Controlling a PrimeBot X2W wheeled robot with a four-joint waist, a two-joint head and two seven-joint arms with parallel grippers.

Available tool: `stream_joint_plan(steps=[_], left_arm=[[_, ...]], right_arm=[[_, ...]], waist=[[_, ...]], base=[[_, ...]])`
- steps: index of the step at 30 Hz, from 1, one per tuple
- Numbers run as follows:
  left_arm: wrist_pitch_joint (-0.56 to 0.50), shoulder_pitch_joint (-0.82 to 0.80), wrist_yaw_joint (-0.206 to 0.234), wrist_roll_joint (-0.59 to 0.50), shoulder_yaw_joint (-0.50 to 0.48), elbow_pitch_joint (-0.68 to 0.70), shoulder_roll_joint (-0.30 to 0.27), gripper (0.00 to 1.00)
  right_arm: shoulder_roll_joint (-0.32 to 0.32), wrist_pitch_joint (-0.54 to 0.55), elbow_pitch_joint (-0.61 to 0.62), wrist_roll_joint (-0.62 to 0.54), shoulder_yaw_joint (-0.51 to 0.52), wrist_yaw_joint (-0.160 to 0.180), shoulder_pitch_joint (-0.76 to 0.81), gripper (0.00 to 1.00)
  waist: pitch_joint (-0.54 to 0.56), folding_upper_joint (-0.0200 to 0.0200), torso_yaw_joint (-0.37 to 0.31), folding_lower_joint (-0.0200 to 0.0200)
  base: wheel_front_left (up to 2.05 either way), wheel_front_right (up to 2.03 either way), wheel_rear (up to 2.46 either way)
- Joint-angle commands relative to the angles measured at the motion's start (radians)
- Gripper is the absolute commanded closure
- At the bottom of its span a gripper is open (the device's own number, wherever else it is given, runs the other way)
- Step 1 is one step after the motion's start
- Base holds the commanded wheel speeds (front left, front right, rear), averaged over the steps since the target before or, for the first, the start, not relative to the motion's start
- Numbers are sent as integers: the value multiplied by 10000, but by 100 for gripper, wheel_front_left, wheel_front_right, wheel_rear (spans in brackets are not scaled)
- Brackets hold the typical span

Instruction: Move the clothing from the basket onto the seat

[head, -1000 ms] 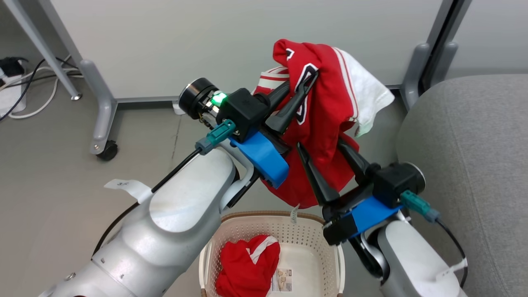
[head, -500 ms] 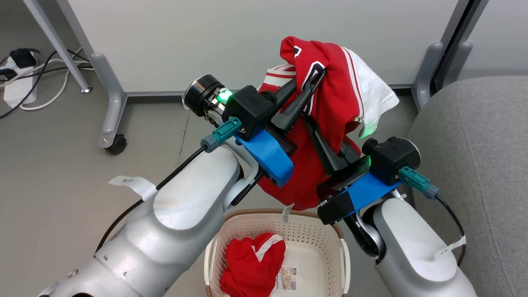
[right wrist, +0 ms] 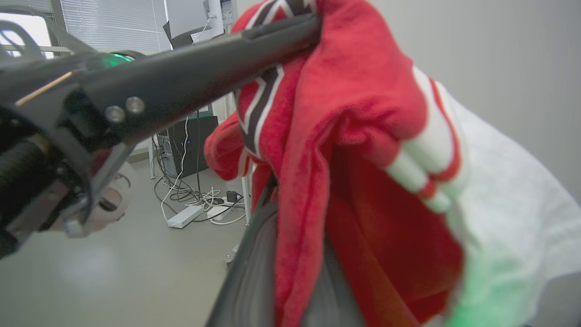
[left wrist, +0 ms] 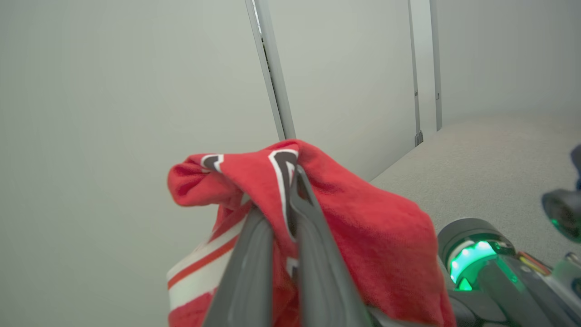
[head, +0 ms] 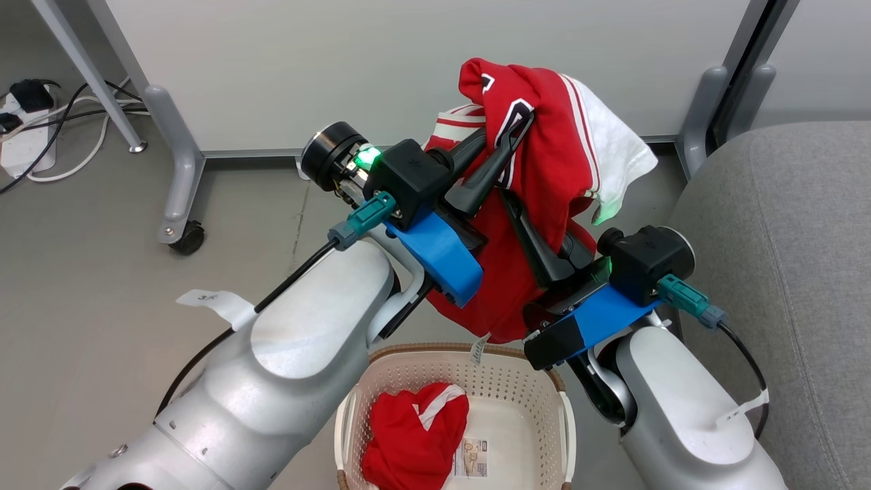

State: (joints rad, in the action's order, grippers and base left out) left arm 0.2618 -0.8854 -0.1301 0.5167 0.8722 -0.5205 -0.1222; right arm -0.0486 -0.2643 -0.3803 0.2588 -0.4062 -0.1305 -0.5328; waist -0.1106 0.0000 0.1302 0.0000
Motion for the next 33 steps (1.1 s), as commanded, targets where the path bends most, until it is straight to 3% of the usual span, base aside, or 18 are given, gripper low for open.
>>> stream_joint_plan(steps=[1,5,6,7,33], left_arm=[[48,-93,-1,-40,-42,2,-44,100],[47,-82,-1,-1,-52,-47,-48,100],[47,-68,-1,28,-77,-83,-36,80],[43,-49,-1,70,-49,-155,-21,0],[39,87,-1,-224,-369,-131,16,0]], right_arm=[[-32,-3,28,-29,24,-5,-128,100],[-32,-3,57,-37,10,-5,-86,100],[-32,-3,58,-38,10,-5,-86,100],[-32,-3,60,-37,13,-5,-88,100],[-30,-5,145,-194,571,-5,-113,100]], waist=[[2,0,-3,0],[5,0,-5,0],[4,0,-5,0],[4,0,-5,0],[-409,0,-280,0]], base=[[0,0,0],[0,0,0],[0,0,0],[0,0,0],[0,0,0]])
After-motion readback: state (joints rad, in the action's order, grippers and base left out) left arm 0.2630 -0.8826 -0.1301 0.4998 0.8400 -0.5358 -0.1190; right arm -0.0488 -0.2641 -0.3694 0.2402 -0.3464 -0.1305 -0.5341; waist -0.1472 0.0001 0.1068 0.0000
